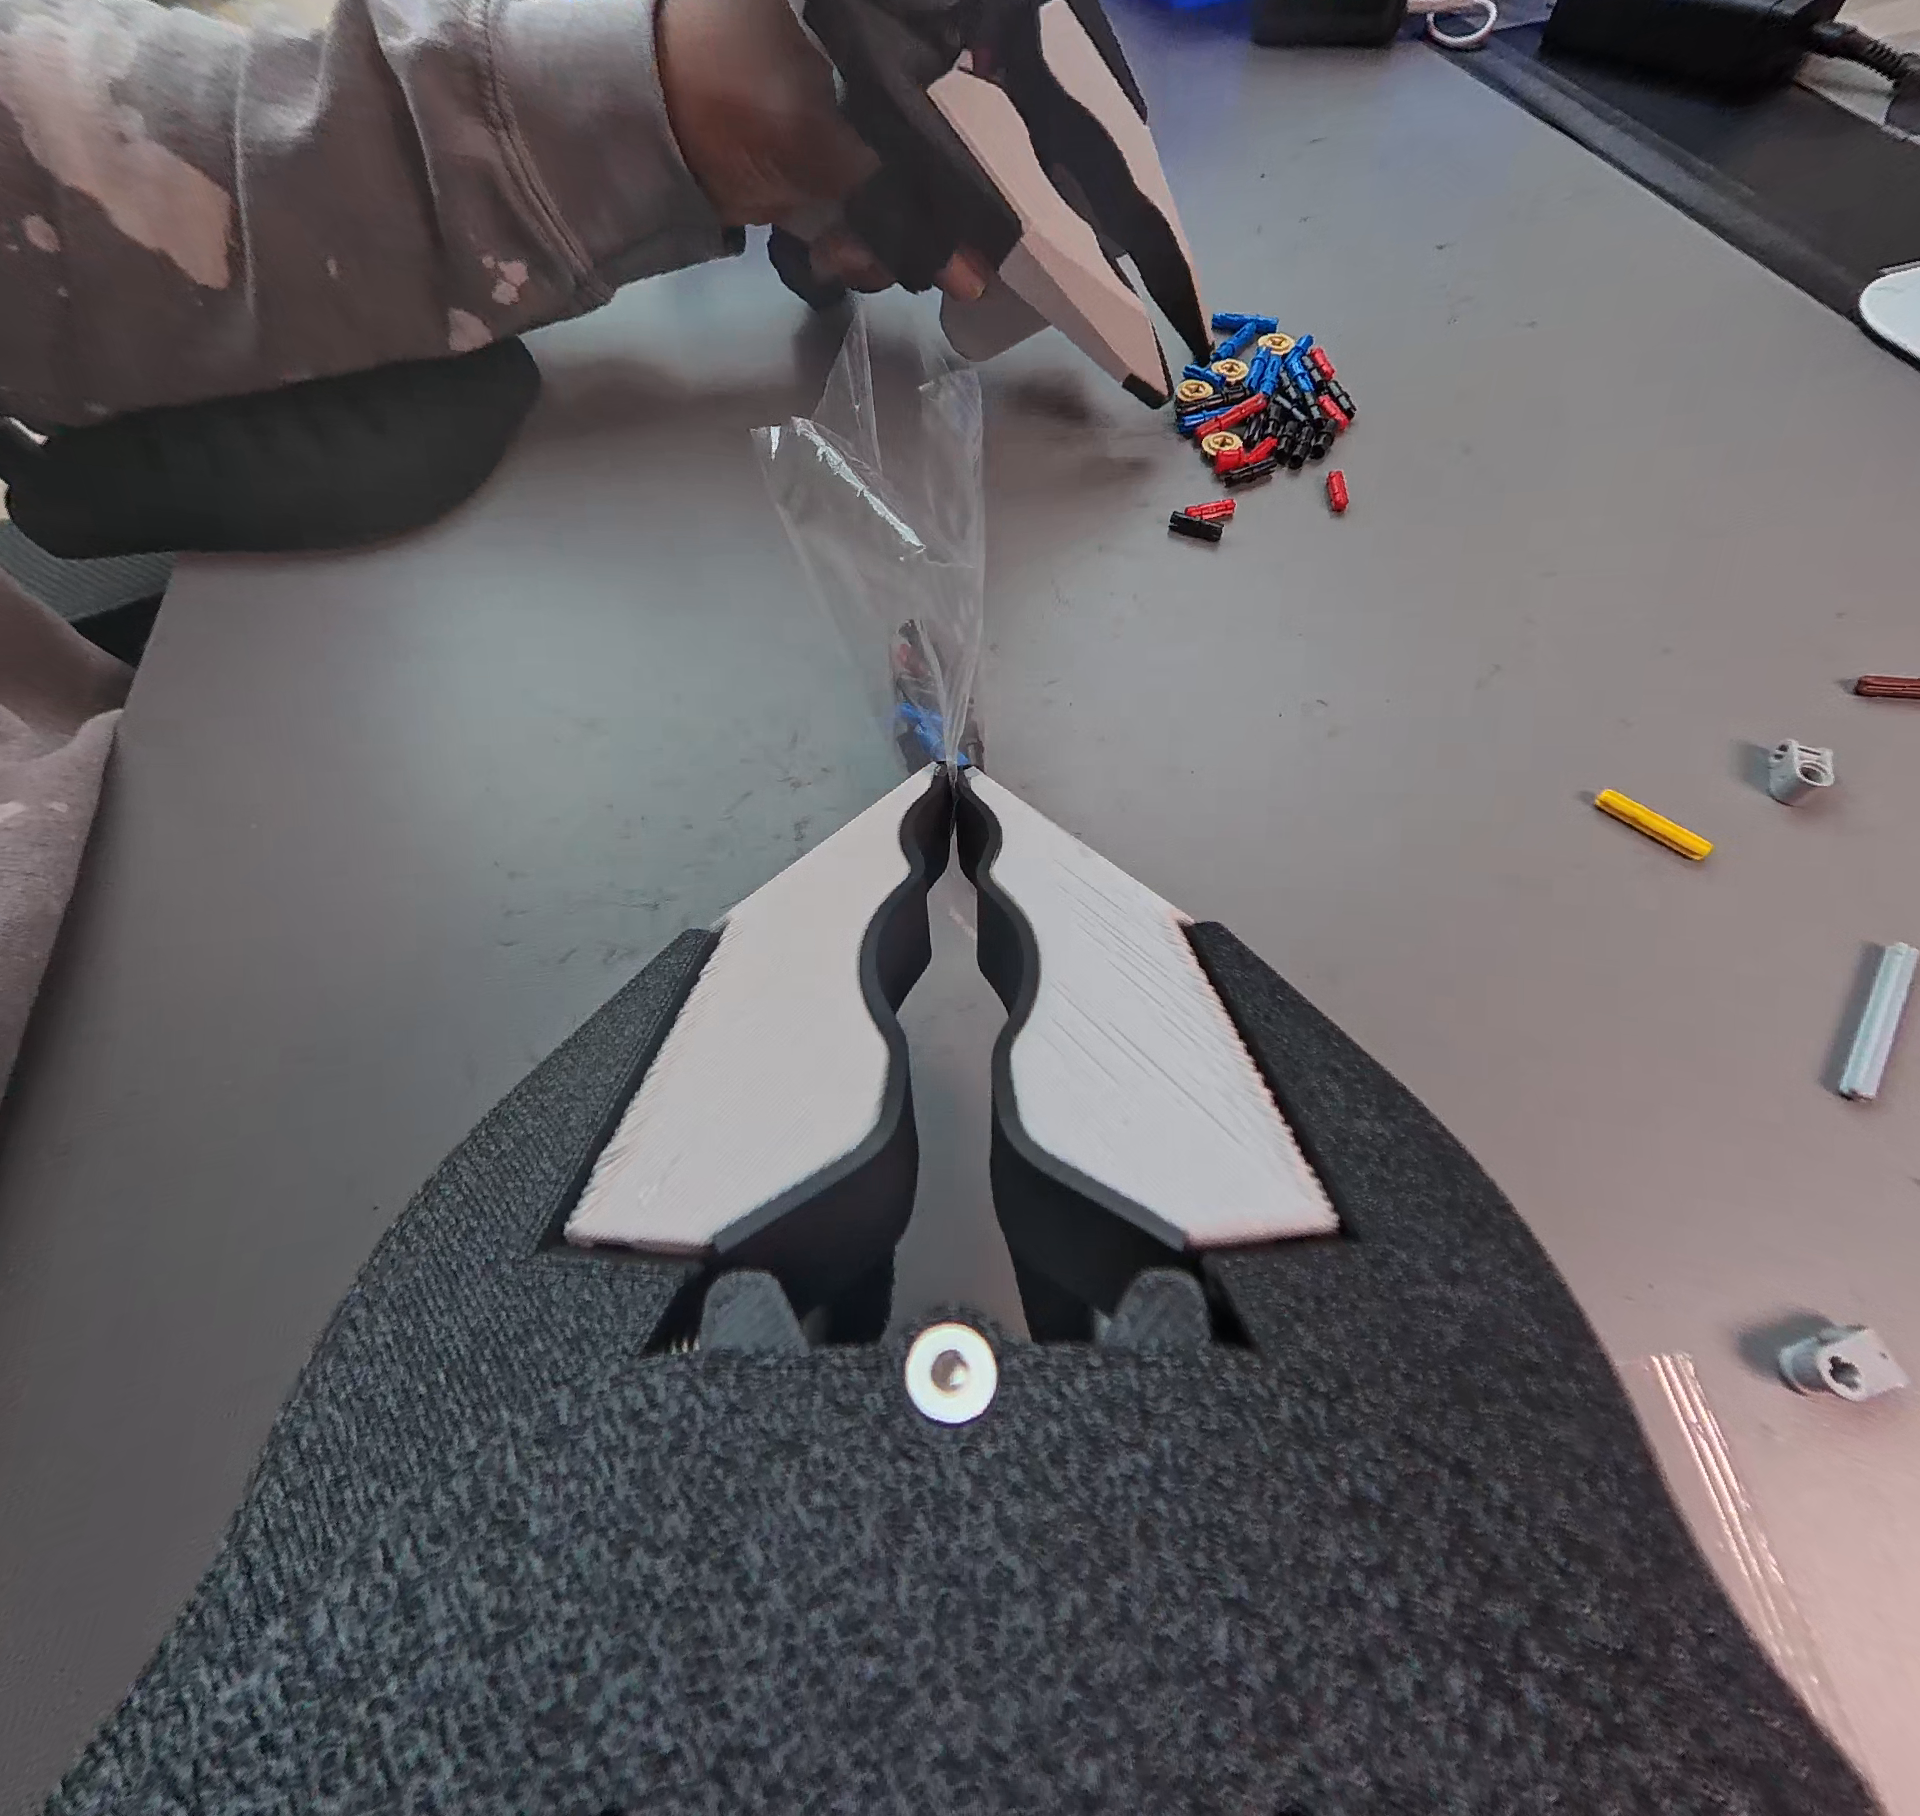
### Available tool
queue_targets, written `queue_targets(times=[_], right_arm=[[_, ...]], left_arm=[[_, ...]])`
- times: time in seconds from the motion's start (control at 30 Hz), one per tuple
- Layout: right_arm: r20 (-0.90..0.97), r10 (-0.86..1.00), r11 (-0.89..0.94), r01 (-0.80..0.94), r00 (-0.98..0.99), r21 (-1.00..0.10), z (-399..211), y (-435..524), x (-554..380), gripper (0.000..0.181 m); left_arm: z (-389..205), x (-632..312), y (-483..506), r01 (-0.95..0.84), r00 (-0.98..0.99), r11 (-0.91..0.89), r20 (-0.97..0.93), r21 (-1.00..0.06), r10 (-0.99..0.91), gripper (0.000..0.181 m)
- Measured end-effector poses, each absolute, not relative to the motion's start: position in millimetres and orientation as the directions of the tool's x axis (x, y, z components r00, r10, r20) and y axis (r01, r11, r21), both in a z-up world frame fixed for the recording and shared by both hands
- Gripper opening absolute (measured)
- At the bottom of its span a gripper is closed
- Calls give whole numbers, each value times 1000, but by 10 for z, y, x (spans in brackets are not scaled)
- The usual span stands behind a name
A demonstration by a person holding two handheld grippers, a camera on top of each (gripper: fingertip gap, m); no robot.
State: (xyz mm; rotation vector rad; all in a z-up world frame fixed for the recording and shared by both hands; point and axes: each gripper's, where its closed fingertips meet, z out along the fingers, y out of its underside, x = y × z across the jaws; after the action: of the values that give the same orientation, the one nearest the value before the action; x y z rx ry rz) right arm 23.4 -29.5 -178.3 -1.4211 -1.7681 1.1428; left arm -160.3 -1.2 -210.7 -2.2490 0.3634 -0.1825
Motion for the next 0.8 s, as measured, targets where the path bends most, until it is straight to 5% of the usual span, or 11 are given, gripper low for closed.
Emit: queue_targets(times=[0.03, 0.73, 0.8], right_arm=[[-66, 965, 59, 456, -254, -888, -1783, -295, 234, 0], [-60, 964, 68, 456, -260, -887, -1783, -311, 250, 0], [-60, 964, 68, 457, -259, -887, -1785, -311, 248, 0]], left_arm=[[-2140, -1617, 11, -212, 950, -624, -11, -752, -311, 26], [-2221, -1598, 23, -318, 927, -627, -96, -711, -362, 12], [-2109, -1573, 29, -306, 924, -585, -86, -751, -373, 0]])
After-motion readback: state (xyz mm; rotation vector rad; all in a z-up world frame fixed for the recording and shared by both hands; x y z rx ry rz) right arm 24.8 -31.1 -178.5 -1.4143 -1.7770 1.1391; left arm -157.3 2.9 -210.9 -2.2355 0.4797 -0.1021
